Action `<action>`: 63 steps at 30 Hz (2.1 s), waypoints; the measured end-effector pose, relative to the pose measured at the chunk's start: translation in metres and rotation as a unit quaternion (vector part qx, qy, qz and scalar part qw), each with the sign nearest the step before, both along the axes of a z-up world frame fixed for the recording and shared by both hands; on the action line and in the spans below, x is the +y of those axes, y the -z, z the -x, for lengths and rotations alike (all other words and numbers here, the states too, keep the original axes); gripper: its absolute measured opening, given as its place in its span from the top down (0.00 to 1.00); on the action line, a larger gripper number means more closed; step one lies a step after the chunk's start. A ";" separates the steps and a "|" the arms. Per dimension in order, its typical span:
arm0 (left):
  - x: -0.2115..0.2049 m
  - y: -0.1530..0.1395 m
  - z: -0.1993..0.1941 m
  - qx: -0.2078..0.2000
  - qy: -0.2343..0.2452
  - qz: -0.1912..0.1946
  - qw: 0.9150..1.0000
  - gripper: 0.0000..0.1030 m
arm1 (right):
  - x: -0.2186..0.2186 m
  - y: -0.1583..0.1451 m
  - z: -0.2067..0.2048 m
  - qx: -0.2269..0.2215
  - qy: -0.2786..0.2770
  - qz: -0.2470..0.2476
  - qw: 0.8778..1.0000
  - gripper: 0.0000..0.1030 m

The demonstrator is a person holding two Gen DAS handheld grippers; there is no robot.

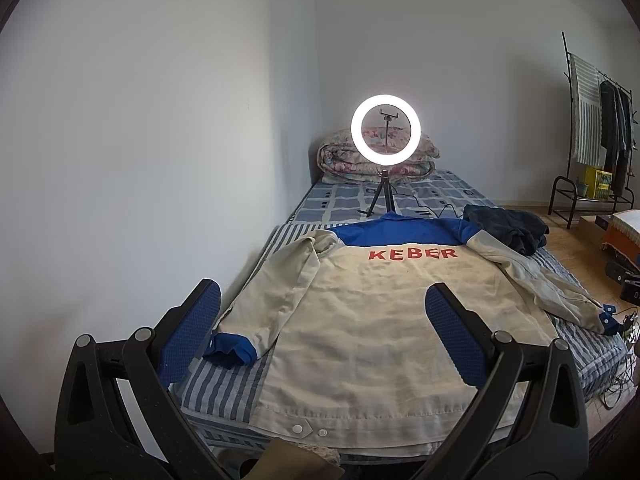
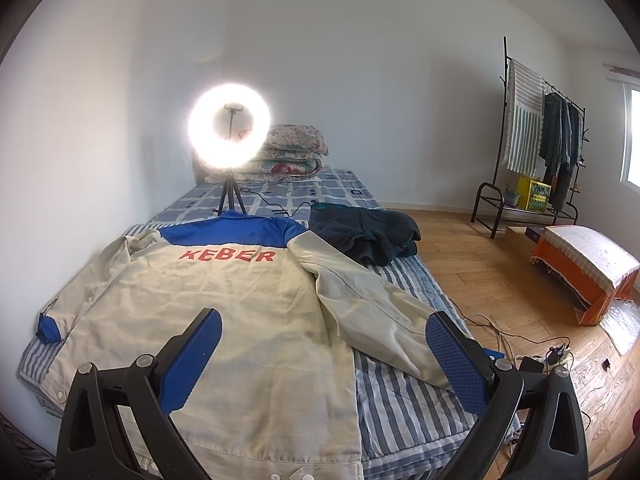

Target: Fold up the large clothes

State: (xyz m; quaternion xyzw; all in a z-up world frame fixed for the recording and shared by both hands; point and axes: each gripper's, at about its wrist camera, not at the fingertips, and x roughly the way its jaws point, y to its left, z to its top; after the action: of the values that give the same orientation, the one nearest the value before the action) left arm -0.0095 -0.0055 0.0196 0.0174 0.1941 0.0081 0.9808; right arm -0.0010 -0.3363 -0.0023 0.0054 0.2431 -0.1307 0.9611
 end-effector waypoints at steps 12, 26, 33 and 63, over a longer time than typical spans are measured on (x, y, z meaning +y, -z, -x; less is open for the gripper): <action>-0.001 -0.004 0.000 -0.001 0.001 0.000 1.000 0.00 | 0.000 0.000 0.000 -0.001 0.000 -0.001 1.000 0.00; -0.001 -0.004 0.001 -0.001 0.000 0.002 1.000 0.00 | -0.001 0.000 0.001 0.000 0.003 0.001 1.000 0.00; 0.004 -0.003 -0.002 0.003 -0.004 0.003 1.000 0.00 | -0.001 -0.001 0.001 0.002 0.007 0.004 1.000 0.00; 0.015 0.023 0.001 0.011 -0.024 -0.008 1.000 0.00 | 0.011 0.000 0.003 -0.006 0.013 0.030 0.999 0.00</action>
State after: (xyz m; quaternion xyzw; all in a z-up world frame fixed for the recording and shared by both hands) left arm -0.0103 0.0094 -0.0033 0.0202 0.2047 0.0332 0.9780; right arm -0.0040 -0.3255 -0.0022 -0.0197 0.2334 -0.1505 0.9605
